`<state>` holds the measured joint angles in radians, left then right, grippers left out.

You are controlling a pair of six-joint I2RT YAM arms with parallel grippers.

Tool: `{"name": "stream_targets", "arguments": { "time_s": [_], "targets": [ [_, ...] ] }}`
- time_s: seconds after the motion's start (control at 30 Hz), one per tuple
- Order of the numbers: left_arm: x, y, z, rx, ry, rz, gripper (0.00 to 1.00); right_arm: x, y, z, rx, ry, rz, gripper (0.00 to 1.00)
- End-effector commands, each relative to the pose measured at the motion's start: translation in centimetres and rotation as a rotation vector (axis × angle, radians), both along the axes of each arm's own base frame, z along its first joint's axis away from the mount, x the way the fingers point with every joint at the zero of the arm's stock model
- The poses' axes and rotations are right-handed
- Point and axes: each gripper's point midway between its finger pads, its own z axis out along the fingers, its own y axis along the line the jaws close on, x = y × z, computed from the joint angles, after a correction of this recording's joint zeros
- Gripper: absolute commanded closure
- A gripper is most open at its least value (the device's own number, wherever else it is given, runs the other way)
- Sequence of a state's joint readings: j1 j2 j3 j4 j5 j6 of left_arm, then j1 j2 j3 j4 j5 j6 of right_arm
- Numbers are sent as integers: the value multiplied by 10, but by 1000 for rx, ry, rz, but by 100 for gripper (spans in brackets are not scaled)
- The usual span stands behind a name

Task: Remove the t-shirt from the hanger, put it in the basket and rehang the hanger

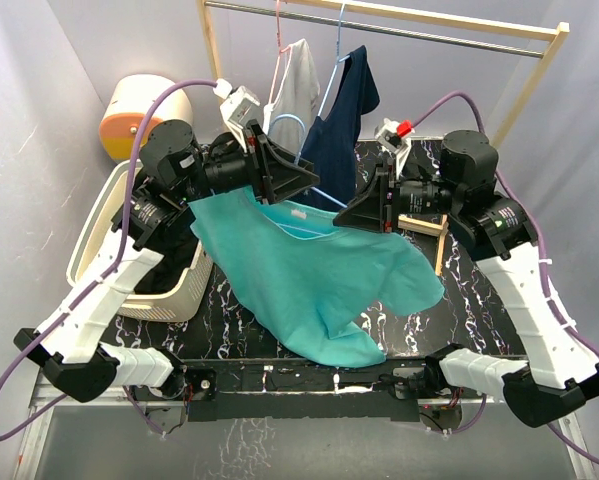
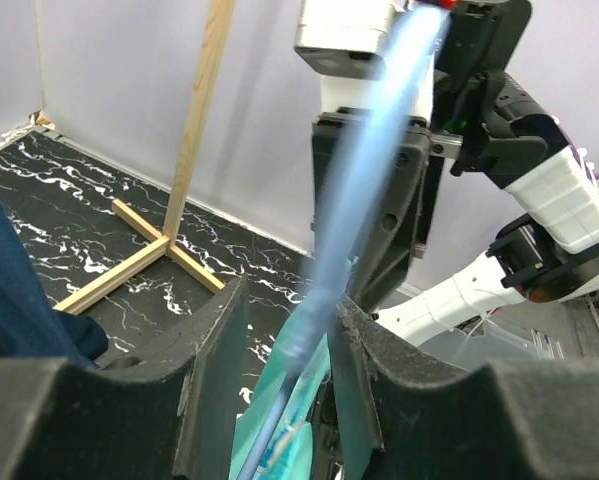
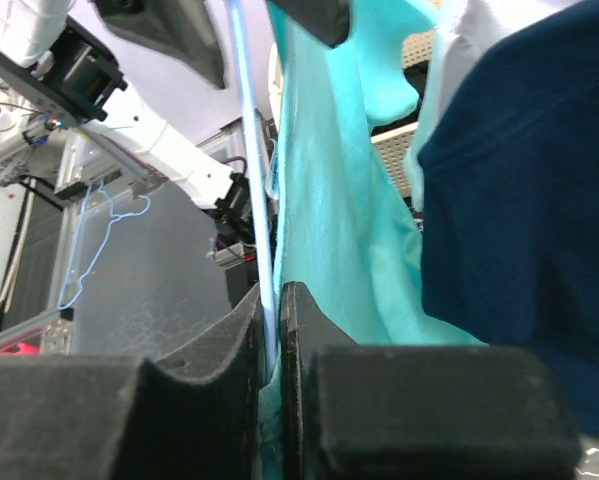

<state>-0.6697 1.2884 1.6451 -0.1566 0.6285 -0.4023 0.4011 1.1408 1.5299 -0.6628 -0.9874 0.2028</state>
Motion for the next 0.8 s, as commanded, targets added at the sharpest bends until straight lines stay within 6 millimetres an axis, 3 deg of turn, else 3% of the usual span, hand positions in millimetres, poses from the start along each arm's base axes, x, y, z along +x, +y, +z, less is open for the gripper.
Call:
{"name": "stream_targets", "arguments": {
  "time_s": [0.0,0.03,0.07,0.13,0.23,0.43,0.6,0.77],
  "targets": [
    [-15,7,36,-71,-80,-27,100,4,-4,21,11,-108,-76,92],
    [-16,8,35,-67,-83,-28,100,0,-6,26,26,-130,-78,92],
    [-17,9,34,-63,-86,-24,93,-3,-8,32,41,-151,-84,92],
    [-20,14,31,-53,-106,-16,66,-10,-11,40,61,-176,-85,92],
    [-29,21,28,-50,-153,-20,44,-23,-11,45,75,-176,-43,92],
    [-58,34,40,-88,-253,-86,30,-43,-11,49,114,-188,30,92],
    [-71,36,46,-103,-303,-136,32,-60,-12,48,136,-191,111,92],
    [-80,27,44,-117,-291,-245,34,-78,-13,49,152,-201,197,92]
  ]
}}
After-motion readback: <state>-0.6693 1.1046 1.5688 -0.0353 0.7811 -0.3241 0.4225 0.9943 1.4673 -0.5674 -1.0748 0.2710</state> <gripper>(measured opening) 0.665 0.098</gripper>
